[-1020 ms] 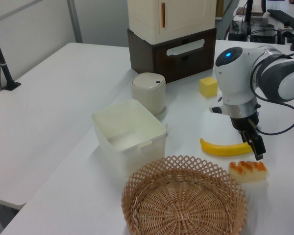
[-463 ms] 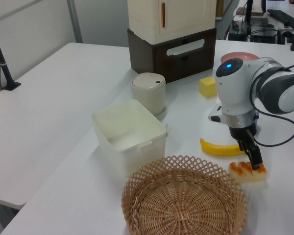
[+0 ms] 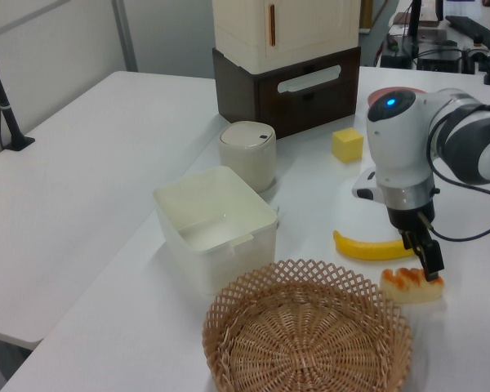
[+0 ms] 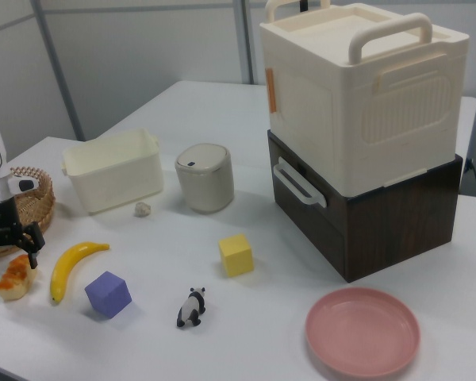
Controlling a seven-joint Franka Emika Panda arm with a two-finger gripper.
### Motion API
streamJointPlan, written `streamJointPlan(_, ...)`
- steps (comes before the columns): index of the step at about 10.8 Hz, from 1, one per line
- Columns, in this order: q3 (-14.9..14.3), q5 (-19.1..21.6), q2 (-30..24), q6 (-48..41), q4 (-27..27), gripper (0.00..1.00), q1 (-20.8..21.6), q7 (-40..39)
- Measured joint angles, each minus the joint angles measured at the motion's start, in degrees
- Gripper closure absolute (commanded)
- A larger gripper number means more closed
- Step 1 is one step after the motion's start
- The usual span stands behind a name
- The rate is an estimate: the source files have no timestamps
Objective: Put the bread in the basket
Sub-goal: 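Lower the gripper and close it around the bread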
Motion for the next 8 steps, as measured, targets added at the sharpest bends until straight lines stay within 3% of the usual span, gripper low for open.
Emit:
streamJointPlan(7, 0.4, 2.1, -0.1, -0.7, -0.1, 0.00, 2.4, 0.6)
streamJointPlan(8, 0.4, 2.1, 0.7, 0.6, -0.1, 0.06, 2.5, 1.1)
